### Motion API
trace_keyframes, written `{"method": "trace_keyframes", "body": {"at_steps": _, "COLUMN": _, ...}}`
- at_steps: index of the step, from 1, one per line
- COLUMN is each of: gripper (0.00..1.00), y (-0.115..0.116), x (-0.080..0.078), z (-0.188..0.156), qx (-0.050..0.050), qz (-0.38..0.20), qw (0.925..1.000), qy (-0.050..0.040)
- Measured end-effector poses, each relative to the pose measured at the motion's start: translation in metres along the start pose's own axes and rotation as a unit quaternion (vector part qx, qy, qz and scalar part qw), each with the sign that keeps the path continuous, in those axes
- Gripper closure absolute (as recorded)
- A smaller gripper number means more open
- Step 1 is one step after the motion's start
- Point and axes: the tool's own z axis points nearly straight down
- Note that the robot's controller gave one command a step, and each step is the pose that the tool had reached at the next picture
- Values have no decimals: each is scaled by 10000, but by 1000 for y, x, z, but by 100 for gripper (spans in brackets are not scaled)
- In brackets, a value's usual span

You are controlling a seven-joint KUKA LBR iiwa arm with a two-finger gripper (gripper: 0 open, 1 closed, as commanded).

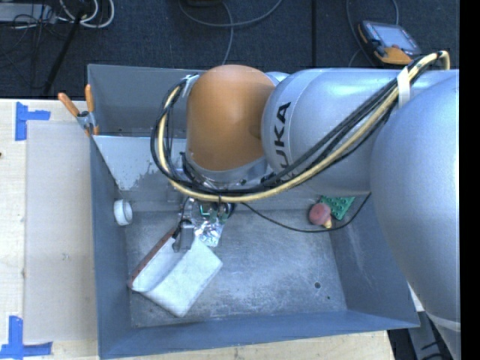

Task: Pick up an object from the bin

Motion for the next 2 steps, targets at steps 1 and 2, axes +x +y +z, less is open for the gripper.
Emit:
{"method": "trace_keyframes", "body": {"at_steps": 1, "gripper": 0, "y": -7, "x": 24, "z": 105, "qx": -4, "qz": -697, "qw": 9976, "qy": 33}}
{"method": "trace_keyframes", "body": {"at_steps": 2, "gripper": 0, "y": -4, "x": 6, "z": 110, "qx": 16, "qz": -555, "qw": 9984, "qy": 48}}
